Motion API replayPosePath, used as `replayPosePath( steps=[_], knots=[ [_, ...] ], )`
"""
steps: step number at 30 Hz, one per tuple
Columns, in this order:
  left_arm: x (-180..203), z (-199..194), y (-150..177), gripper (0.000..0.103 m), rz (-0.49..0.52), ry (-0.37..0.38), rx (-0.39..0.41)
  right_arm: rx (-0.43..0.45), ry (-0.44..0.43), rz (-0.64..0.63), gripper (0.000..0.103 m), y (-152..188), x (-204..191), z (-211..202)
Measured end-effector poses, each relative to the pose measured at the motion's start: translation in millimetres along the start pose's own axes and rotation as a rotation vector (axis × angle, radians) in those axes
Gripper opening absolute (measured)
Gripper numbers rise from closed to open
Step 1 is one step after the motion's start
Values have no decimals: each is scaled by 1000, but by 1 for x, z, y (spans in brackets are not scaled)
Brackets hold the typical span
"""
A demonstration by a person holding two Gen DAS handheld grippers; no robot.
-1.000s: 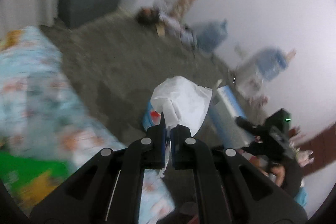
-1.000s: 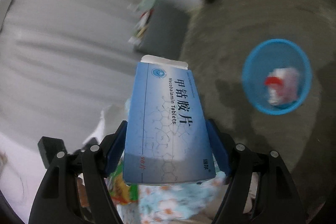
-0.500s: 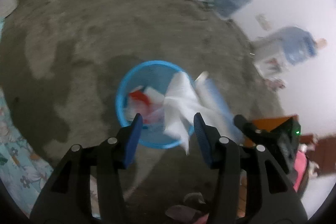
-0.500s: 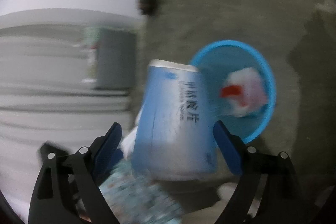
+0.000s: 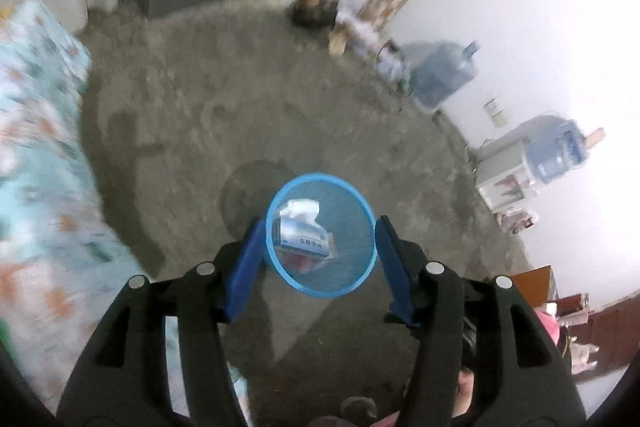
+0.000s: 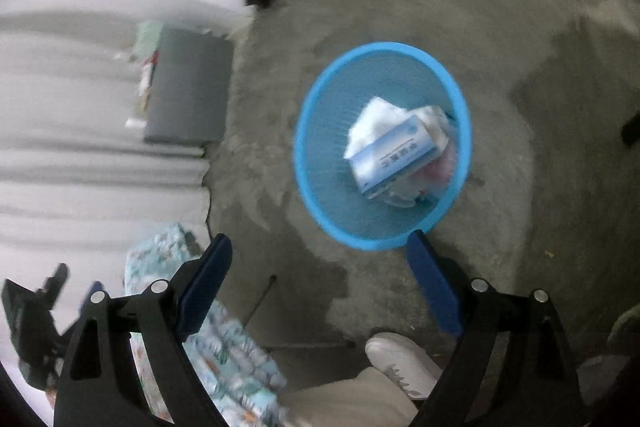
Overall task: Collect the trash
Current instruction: 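Return both tools to the bed toward the remaining snack bags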
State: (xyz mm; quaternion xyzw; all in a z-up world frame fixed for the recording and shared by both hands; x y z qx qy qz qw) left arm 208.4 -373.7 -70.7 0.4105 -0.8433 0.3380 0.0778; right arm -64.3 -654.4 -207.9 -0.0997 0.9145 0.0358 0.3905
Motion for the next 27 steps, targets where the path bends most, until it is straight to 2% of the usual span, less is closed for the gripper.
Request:
replayPosePath(
  steps=[4, 8, 12, 17, 21, 27],
  knots=[
    [-7, -96, 18, 64, 46, -40, 121, 9, -23, -195, 86, 28, -57, -23],
    [-42, -197, 54, 71, 66, -113, 221, -11, -64, -402, 86, 66, -129, -33],
    [-88, -277, 96, 75, 2, -195, 321, -76, -140, -592, 86, 122, -206, -43],
    [-165, -359, 163, 79, -134, -378, 447, -171, -238, -741, 86, 198, -272, -54],
    [-215, -389, 213, 80, -255, -457, 484, -305, -321, -802, 86, 265, -307, -52],
    [-265, -394, 266, 80, -370, -520, 468, -524, -361, -789, 86, 358, -312, -37]
  ],
)
Point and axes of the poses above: each gripper's, at about its wrist camera, not at the fingertips, and z roughly the way its jaws point, x to its right, y to its underside, the point moved 4 cm from there along z, roughly the way its jaws point, and after that the axes turned 6 degrees about z, right-handed, at the moved point
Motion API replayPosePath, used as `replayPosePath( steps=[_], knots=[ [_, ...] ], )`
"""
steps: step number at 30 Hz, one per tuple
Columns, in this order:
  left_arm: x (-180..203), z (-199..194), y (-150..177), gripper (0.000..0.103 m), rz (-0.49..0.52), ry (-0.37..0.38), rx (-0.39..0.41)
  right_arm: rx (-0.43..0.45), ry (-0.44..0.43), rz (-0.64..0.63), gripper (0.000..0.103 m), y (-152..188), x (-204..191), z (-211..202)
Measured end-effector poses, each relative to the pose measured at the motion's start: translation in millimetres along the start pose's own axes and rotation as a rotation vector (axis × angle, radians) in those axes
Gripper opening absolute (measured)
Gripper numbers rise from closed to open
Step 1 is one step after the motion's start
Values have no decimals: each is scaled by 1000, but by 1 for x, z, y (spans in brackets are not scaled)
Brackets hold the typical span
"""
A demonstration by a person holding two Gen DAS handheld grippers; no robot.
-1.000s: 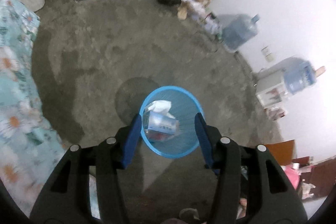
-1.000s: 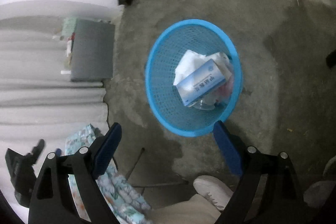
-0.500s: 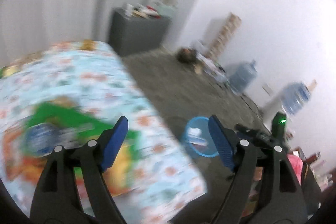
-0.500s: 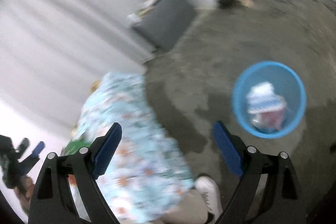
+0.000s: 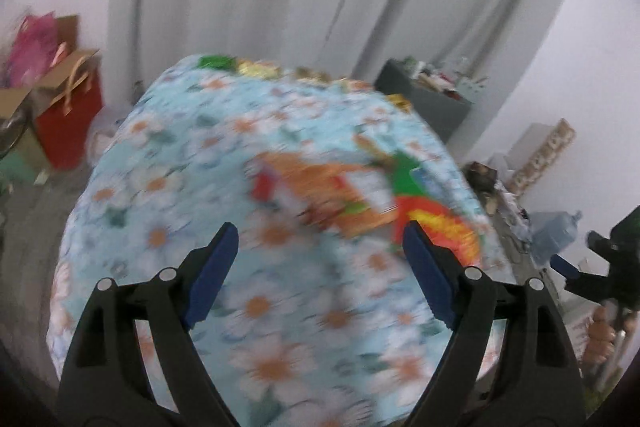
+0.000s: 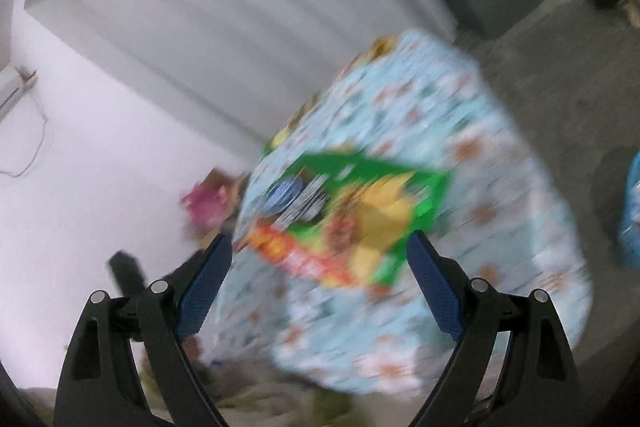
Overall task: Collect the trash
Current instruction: 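Return both tools to the bed toward the remaining snack bags, then grasp the green chip bag with the right tool while the left grasps the orange snack bag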
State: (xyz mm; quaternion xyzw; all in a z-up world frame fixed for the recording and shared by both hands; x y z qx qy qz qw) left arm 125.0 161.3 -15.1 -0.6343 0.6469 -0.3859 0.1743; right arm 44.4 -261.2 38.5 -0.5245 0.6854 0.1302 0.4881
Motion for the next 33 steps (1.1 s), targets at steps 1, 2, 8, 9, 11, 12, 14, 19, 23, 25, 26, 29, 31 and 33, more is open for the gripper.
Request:
replayPosePath(
  steps=[1, 2, 8, 9, 11, 12, 14, 19, 23, 25, 26, 29, 31, 33],
  knots=[
    [-4, 3, 3, 80, -2, -10, -7, -24, -7, 10, 86, 8, -1, 8],
    [-9, 4, 7, 80, -1, -26, -15, -51, -10, 25, 86, 15, -3, 17],
    [-27, 18, 24, 83, 73, -162, -72, -152, -52, 258, 86, 50, 24, 65],
    [-29, 22, 26, 83, 79, -169, -81, -146, -67, 330, 86, 51, 33, 69],
    [-32, 25, 29, 83, 83, -176, -95, -132, -111, 449, 86, 51, 49, 75],
    [-35, 28, 31, 83, 82, -178, -103, -119, -135, 522, 86, 51, 59, 77],
    [-38, 31, 33, 83, 74, -172, -114, -91, -170, 619, 86, 51, 73, 82],
    [-47, 34, 33, 83, 53, -165, -105, -36, -240, 722, 86, 40, 80, 96],
    [-41, 32, 33, 83, 80, -140, -72, 7, -273, 768, 81, 33, 83, 101],
    [-37, 33, 33, 83, 89, -122, -69, 21, -274, 795, 68, 31, 89, 107],
    [-35, 34, 32, 83, 92, -108, -68, 25, -276, 802, 64, 29, 92, 105],
    [-24, 33, 30, 83, 100, -31, -49, 30, -293, 816, 38, 28, 101, 104],
    [-21, 33, 28, 83, 94, 15, -38, 39, -312, 827, 25, 29, 107, 102],
    [-17, 32, 26, 83, 76, 71, -25, 51, -323, 836, 19, 27, 113, 98]
  ],
)
Point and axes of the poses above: each gripper's, at about its wrist camera, not at the fingertips, and z roughly the way its jaws point, x to its right, y to its underside, the point moved 4 cm from there along z, roughly the way its jaws point, and after that the axes turned 6 degrees about z, right-handed, at the moved point
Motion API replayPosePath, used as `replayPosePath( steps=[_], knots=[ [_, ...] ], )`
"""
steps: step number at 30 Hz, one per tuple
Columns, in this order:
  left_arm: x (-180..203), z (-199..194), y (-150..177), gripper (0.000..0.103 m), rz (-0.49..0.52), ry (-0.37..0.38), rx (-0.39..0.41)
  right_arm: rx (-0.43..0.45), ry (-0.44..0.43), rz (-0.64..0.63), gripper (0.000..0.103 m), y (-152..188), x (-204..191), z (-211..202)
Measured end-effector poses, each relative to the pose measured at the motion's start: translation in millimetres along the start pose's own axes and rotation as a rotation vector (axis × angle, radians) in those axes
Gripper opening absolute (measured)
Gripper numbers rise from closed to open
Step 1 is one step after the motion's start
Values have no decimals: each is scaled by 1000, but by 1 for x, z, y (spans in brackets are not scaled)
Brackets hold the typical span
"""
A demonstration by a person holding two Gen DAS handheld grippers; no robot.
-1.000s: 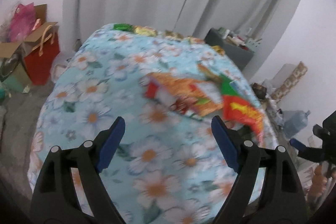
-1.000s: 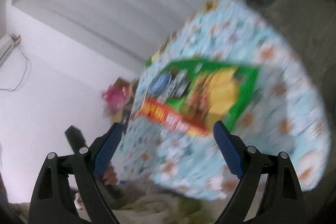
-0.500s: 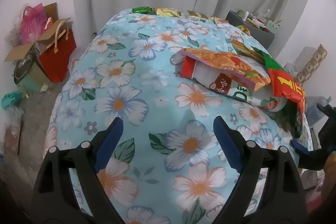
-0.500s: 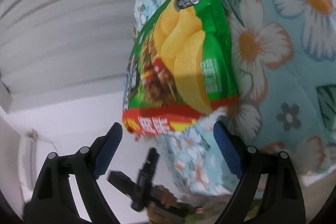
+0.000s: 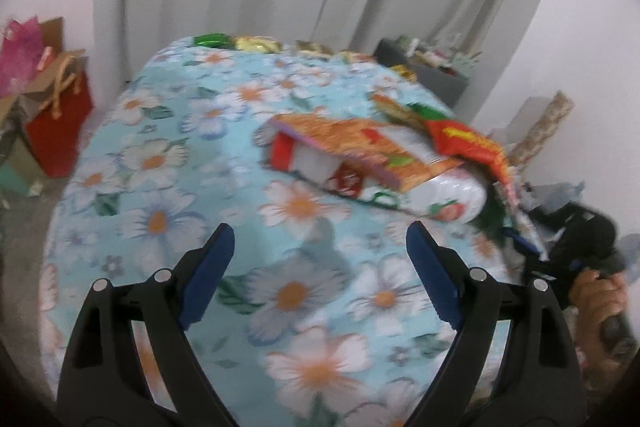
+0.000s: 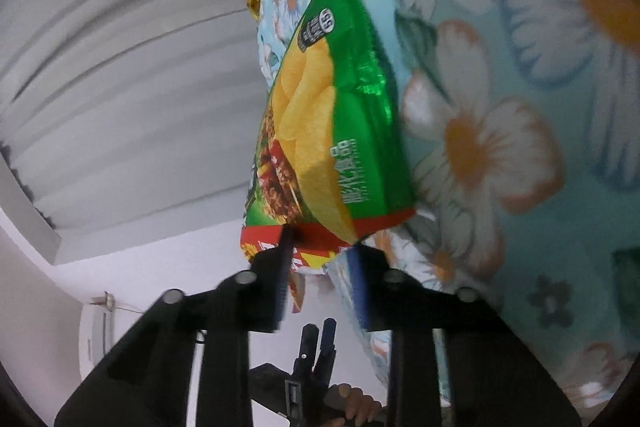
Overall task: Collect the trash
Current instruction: 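Grasp the green chip bag with the right tool while the left grasps the orange snack bag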
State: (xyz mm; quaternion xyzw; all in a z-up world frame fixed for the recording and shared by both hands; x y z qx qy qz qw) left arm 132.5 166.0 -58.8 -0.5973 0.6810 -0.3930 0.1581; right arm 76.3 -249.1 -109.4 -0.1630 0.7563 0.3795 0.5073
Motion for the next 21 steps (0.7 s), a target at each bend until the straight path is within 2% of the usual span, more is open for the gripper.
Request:
replayPosePath(
  steps=[3, 7, 11, 17, 21],
  knots=[
    [7, -1, -5, 83, -13, 69, 29, 9, -20, 12, 17, -4, 3, -9],
    [15, 1, -10, 78, -54, 179, 39, 3, -35, 42, 17, -12, 13, -9],
    [10, 14, -17, 71, -194, 307, 18, -8, -38, 52, 17, -10, 21, -11],
    [-2, 50, -21, 55, -356, 394, -56, -20, -41, 52, 17, -17, 22, -10],
    [-9, 62, -20, 45, -456, 455, -65, -28, -51, 53, 17, -17, 21, -20]
  ],
)
Point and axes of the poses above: each gripper's, at about its wrist camera, not at the fingertips, and z roughly the way its jaws point, x to its right, y to its underside, the point moved 4 cm from there along z, roughly the way its jaws point, and after that the axes turned 6 degrees about z, right-handed, at the moved point
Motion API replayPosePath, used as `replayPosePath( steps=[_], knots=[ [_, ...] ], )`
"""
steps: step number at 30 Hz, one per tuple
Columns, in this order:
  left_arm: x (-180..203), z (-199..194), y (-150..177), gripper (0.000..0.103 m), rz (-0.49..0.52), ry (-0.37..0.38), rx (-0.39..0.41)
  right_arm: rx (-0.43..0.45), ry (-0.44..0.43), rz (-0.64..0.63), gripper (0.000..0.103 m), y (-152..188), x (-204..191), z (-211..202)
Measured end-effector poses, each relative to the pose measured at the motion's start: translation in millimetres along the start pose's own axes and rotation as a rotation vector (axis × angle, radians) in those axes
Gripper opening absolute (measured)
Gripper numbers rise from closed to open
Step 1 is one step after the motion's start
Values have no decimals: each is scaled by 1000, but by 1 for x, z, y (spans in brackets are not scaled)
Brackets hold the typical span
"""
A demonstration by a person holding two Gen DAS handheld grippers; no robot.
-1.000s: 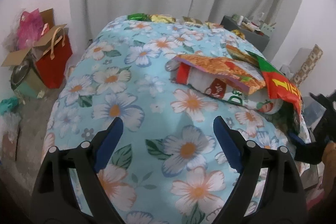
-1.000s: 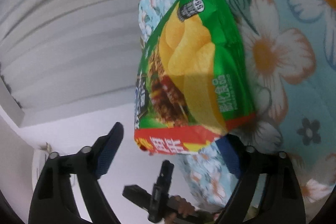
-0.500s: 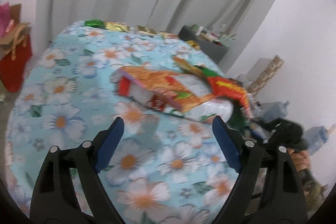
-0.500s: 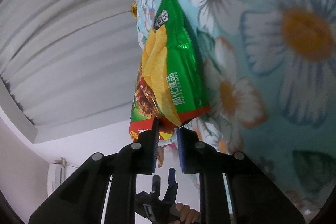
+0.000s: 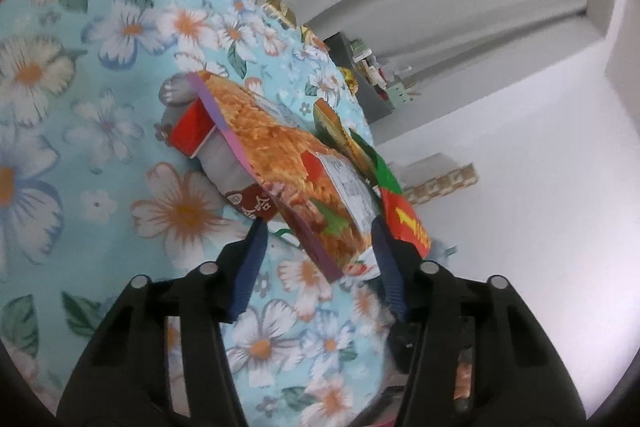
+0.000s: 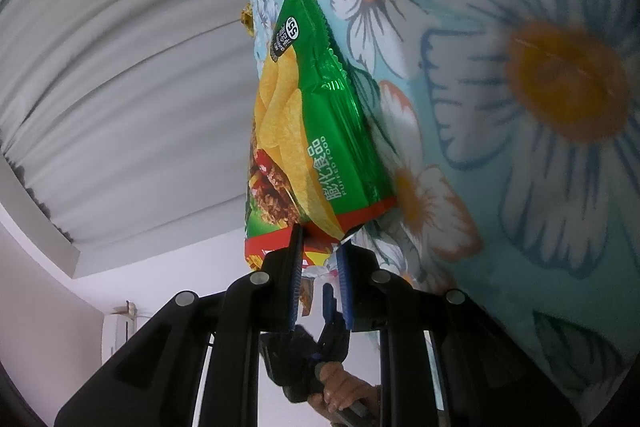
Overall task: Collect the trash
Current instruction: 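Grasp the green chip bag with the right tool while the left grasps the orange snack bag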
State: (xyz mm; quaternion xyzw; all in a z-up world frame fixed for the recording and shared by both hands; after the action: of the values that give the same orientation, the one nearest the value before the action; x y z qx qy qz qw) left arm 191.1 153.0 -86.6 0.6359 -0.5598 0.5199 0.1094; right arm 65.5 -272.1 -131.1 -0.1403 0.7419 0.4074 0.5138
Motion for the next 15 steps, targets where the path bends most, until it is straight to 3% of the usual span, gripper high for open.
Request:
replayPosePath(
  steps=[5, 7, 15],
  knots=[
    [-2, 4, -4, 25, -31, 19, 6, -16, -26, 7, 19, 0, 5, -1],
    [0, 3, -5, 22, -21, 13, 9, -33, -37, 10, 27, 3, 6, 2],
    [10, -1, -2, 18, 51, -38, 18, -84, -72, 28, 53, 13, 3, 19]
  ],
)
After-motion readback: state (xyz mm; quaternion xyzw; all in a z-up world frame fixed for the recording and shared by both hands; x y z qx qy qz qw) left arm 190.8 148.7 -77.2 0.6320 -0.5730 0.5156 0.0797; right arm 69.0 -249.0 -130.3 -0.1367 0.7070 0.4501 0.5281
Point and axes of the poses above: each gripper's, at about its wrist camera, not at the fingertips, and z roughly the way its jaws point, x to its right, y to its underside, the point moved 4 cm from there along z, roughly the way its jaws point, and after that the axes turned 6 degrees about z, right-handed, at the moved point
